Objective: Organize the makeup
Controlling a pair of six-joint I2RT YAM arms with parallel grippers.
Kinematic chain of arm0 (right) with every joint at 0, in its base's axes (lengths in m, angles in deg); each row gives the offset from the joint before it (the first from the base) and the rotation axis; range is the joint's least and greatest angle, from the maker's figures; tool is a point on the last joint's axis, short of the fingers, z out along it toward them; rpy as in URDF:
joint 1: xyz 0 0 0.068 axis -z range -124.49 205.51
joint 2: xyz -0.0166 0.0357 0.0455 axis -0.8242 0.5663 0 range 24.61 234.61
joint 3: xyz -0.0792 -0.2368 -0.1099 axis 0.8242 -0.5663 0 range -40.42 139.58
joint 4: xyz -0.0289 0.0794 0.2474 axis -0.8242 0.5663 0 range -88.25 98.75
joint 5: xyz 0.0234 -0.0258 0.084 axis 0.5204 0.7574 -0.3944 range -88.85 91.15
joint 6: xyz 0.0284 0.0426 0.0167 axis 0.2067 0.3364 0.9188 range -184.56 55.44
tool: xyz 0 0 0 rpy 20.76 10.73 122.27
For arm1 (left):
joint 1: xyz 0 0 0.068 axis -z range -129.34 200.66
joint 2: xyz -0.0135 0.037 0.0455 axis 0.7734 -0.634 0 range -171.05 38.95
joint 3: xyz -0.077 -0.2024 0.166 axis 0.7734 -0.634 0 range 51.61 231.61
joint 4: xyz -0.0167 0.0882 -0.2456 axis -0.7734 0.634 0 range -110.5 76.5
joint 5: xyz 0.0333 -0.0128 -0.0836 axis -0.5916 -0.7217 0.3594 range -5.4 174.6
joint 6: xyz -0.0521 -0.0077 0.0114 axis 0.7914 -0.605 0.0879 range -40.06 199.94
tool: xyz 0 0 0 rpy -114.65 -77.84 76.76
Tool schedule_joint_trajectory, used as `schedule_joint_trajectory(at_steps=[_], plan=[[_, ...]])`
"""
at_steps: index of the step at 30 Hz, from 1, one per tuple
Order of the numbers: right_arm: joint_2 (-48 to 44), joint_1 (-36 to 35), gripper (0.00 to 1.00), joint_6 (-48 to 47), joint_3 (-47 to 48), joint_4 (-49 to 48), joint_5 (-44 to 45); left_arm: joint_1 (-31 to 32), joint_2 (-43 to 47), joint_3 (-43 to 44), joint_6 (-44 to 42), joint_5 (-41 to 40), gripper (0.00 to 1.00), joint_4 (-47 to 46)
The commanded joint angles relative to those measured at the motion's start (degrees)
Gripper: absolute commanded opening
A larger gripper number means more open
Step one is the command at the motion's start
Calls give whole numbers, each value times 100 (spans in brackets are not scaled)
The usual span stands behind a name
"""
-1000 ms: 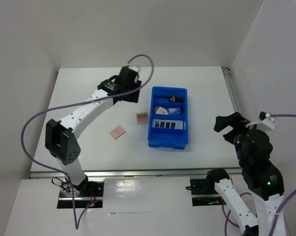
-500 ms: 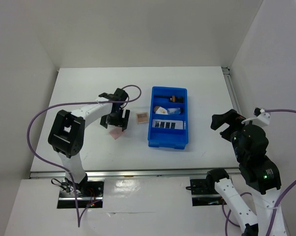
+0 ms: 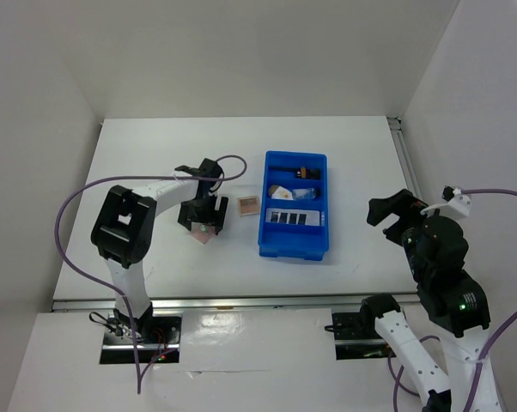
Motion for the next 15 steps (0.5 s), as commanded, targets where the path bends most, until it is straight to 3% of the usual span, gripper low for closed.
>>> schedule_joint_trajectory(at_steps=[1, 3, 8, 11, 15], plan=[[9, -8, 100, -85, -70, -318, -7, -53, -171, -74, -71, 202, 100, -62], [-43, -8, 100, -85, -70, -318, -7, -53, -223, -74, -71, 342, 99, -114], [-44, -8, 100, -85, -70, -256, 46, 228, -162, -205, 253, 46, 82, -62], [-44, -8, 100, -85, -70, -256, 46, 281, -162, -258, 508, -201, 76, -62], [-44, -8, 100, -85, -123, -256, -6, 413, -276, -197, 781, -667, 75, 131]])
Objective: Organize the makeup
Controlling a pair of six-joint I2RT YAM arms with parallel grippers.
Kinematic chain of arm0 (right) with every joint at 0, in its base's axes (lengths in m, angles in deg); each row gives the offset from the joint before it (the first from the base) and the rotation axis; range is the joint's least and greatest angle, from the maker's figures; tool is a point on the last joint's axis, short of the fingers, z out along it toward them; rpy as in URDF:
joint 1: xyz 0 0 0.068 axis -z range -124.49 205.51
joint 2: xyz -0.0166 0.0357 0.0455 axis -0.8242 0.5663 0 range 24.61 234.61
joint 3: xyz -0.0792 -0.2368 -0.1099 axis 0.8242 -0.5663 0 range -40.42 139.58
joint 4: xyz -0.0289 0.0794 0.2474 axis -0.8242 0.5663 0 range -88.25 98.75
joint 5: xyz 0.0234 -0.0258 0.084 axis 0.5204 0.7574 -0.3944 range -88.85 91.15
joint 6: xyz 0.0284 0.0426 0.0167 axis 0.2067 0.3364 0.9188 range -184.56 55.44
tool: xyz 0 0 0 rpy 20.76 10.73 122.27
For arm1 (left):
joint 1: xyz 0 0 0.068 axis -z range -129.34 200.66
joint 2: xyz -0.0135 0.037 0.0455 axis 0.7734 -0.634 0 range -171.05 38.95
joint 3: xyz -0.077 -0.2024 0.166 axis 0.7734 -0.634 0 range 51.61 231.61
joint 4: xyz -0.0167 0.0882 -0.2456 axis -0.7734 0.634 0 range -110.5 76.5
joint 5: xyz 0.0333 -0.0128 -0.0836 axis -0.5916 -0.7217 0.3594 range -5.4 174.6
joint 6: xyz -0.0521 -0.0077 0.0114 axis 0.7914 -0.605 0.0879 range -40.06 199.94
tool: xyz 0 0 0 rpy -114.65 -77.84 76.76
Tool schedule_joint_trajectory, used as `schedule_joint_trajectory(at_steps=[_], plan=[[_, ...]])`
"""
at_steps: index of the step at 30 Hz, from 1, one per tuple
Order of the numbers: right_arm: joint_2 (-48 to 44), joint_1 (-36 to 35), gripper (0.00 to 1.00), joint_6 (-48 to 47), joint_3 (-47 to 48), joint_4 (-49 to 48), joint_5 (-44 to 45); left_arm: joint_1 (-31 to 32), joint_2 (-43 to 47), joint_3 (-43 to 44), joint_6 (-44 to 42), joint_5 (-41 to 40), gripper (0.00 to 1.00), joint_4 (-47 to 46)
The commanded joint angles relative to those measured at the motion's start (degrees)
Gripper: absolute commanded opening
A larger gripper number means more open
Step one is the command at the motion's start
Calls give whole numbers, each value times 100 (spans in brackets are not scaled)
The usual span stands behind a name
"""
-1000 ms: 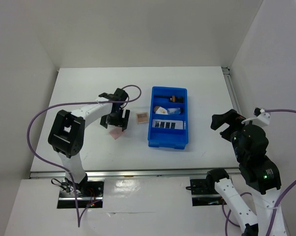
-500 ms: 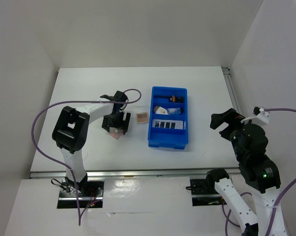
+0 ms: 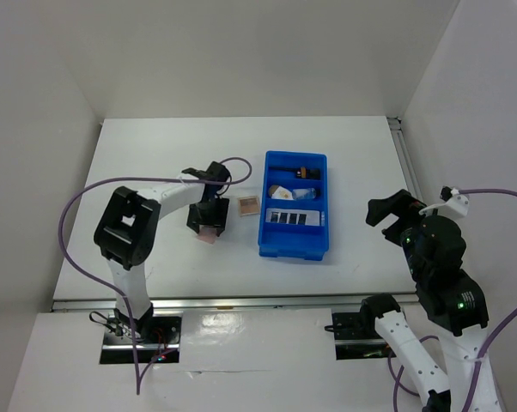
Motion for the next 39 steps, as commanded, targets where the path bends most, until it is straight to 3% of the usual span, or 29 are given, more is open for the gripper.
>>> schedule_joint_trajectory(at_steps=[1, 3, 4, 8, 10, 15, 18, 28, 39], plan=[[-37, -8, 100, -87, -38, -295, -7, 168, -246, -182, 375, -585, 75, 140], [-37, -8, 100, -87, -38, -296, -7, 169, -246, -182, 428, -585, 68, 140], [-89, -8, 100, -87, -38, -296, -7, 169, -246, -182, 428, -585, 55, 140], [-90, -8, 100, -87, -38, -243, -7, 169, 305, 28, 376, -663, 29, 262], [-90, -8, 100, -87, -38, -190, 46, 221, 640, 274, 375, -804, 22, 333], [-143, -8, 100, -87, 15, -129, 108, 590, 1450, 1160, -484, -726, 16, 342], [-195, -8, 100, -87, 15, -77, 108, 1011, 1582, 1626, -967, -140, 16, 290], [-248, -8, 100, -34, 173, 91, 265, 3032, 160, 2436, -1532, -171, 10, 97], [-248, -8, 100, -34, 226, 144, 266, 3350, -483, 2710, -1795, -532, 12, -115]])
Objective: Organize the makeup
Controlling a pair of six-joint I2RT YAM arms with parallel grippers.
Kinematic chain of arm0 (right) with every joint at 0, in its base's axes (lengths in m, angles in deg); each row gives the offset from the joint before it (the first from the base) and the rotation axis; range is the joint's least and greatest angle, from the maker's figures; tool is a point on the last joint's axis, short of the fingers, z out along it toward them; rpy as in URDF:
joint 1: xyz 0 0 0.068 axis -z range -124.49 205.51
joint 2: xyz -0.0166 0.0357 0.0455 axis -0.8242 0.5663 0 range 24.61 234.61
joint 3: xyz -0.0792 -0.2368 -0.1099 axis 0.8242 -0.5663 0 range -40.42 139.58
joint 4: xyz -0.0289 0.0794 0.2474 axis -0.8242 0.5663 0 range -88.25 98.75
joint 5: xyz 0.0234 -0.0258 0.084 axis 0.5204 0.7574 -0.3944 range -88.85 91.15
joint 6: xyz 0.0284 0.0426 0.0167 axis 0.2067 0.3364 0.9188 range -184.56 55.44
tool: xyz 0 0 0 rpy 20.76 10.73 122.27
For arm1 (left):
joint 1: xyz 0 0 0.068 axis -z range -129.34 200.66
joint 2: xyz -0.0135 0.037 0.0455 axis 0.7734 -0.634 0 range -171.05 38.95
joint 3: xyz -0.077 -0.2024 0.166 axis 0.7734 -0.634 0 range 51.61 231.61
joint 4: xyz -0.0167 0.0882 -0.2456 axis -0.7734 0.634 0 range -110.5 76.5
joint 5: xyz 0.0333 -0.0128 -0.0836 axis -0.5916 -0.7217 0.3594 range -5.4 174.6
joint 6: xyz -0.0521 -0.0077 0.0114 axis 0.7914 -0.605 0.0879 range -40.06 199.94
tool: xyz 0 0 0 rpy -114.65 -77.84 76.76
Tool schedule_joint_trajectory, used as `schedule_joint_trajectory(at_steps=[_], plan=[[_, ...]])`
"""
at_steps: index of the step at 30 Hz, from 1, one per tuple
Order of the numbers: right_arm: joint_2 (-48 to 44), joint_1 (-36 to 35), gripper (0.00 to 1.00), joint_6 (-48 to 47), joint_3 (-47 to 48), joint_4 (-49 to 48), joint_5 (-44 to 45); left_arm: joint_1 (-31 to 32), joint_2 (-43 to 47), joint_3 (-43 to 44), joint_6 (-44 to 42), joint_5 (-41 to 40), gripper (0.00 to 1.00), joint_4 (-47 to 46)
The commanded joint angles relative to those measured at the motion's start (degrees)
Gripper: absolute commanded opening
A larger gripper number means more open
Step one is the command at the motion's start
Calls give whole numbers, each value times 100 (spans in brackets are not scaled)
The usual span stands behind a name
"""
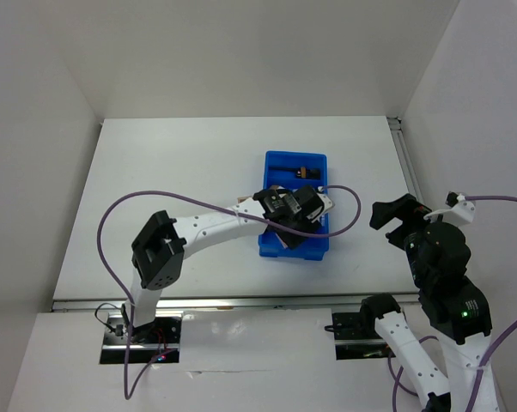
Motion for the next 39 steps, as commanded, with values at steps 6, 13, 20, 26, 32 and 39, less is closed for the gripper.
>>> schedule_joint_trajectory(at_steps=[6, 13, 20, 26, 32, 39], plan=[[-43, -8, 100, -36, 202, 21, 108, -38, -263, 137, -365, -303, 19, -153], [10, -8, 100, -36, 202, -32, 108, -38, -404, 330, -497, -180, 71, 67], [63, -8, 100, -89, 202, -84, 56, -90, 8, 549, -331, -268, 94, 67], [63, -8, 100, -89, 202, -84, 56, -931, 562, 612, 583, -163, 83, 67], [115, -8, 100, -89, 88, -137, 3, -2433, 994, -108, 2156, 75, 75, 75], [116, -8, 100, -89, 35, -190, -59, -3105, -7, -84, 2684, 637, 93, 207]])
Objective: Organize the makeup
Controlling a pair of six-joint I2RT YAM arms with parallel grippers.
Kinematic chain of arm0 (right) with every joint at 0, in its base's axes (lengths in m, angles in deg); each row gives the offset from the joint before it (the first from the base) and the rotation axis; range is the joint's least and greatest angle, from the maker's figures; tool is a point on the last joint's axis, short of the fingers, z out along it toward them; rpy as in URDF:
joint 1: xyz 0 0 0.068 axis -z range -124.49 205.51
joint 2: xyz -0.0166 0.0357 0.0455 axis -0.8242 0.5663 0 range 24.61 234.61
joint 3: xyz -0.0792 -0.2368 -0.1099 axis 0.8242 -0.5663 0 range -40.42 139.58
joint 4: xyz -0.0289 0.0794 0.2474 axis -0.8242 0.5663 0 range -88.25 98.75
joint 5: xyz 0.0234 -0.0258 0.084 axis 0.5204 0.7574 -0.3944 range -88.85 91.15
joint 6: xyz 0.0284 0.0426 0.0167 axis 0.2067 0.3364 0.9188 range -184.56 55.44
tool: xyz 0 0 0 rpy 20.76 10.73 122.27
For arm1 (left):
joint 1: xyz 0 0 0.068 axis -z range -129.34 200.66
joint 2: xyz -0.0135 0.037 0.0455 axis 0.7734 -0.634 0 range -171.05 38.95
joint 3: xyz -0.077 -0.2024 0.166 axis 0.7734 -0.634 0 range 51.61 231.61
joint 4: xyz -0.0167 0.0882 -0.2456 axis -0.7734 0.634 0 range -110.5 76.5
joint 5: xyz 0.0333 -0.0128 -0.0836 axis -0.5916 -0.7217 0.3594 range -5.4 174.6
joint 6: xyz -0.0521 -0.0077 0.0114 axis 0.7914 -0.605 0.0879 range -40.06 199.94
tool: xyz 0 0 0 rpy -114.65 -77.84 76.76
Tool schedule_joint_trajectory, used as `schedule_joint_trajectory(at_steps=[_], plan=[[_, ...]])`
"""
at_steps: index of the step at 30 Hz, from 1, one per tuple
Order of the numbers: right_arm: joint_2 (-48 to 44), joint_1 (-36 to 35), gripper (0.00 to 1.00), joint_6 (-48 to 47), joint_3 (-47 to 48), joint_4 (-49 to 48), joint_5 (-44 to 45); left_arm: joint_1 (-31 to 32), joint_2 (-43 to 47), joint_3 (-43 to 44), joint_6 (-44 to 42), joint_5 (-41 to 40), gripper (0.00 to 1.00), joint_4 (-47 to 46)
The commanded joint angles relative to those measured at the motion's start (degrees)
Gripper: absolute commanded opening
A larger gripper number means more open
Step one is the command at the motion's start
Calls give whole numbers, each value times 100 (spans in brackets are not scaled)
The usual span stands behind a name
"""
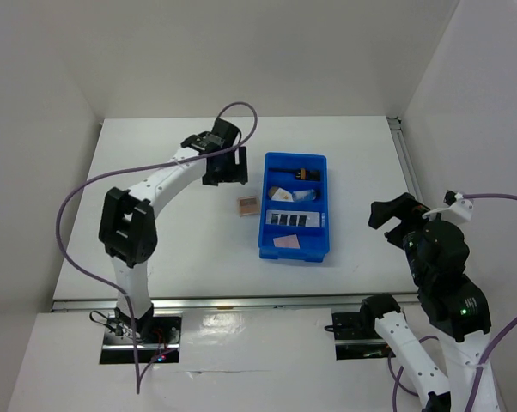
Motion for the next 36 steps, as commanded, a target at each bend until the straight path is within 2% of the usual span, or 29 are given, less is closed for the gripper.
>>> schedule_joint_trajectory(at_steps=[1, 4, 10, 15, 22, 28, 36], plan=[[59, -8, 100, -85, 35, -233, -6, 117, -576, 46, 523, 563, 95, 256], [112, -8, 100, -137, 35, -287, -59, 64, -972, 178, 673, 1009, 96, 204], [235, -8, 100, -137, -79, -462, -182, 72, -1420, 380, 963, 1144, 97, 89], [235, -8, 100, -137, -79, -462, -182, 248, -2000, 1099, 1016, 968, 97, 441], [235, -8, 100, -137, -79, -410, -182, 564, -2308, 1601, 1147, 556, 100, 818], [235, -8, 100, -137, -132, -410, -182, 565, -2247, 1532, 1516, -77, 100, 1012], [235, -8, 100, -137, -132, -410, -182, 626, -2176, 1347, 1570, -315, 100, 1038]])
